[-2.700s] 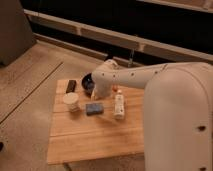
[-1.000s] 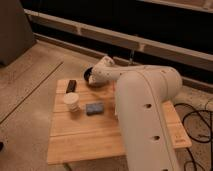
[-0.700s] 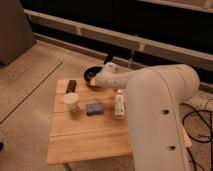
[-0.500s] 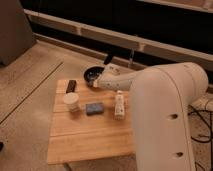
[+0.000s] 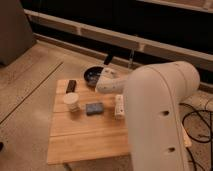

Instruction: Push the ceramic bowl across the table

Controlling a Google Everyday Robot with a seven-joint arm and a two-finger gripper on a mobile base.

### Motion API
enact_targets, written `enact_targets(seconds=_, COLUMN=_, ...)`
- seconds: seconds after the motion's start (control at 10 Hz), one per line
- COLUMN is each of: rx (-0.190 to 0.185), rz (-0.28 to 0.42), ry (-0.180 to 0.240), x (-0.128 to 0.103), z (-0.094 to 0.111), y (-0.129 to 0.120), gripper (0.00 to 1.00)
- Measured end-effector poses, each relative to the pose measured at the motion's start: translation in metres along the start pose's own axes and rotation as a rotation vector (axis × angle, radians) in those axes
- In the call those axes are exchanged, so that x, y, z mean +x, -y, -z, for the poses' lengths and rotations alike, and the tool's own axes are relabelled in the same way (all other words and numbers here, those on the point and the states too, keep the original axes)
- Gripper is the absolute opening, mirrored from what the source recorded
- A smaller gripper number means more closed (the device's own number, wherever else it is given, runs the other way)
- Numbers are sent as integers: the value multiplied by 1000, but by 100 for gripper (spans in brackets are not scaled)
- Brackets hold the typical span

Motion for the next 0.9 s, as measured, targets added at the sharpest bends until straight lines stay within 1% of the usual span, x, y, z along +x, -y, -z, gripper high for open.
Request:
enact_targets(seconds=0.1, rx=-2, rz=1, ry=0, x=0, z=-1, y=-1, gripper=65)
enact_targets(seconds=0.2, rx=-74, rz=32, ry=32, x=-36, z=-30, y=-2, gripper=65)
enact_targets(seconds=0.3, rx=-96, rz=32, ry=44, x=-49, z=-40, y=8, gripper=65)
enact_targets(seconds=0.4, rx=-102, rz=27, ry=42, x=-52, z=-46, y=15, gripper=65)
enact_targets(seconds=0.5, rx=-111, rz=23, ry=22, x=-54, z=-58, y=25, gripper=65)
enact_targets(seconds=0.6, rx=-115, rz=27, ry=15, x=-57, z=-64, y=27, gripper=65)
enact_targets(seconds=0.7, rx=-121, rz=42, ry=13, x=-64, z=-70, y=25, gripper=65)
enact_targets(seconds=0.9, rx=-104, rz=95, ry=23, x=-89, z=-77, y=26, gripper=65)
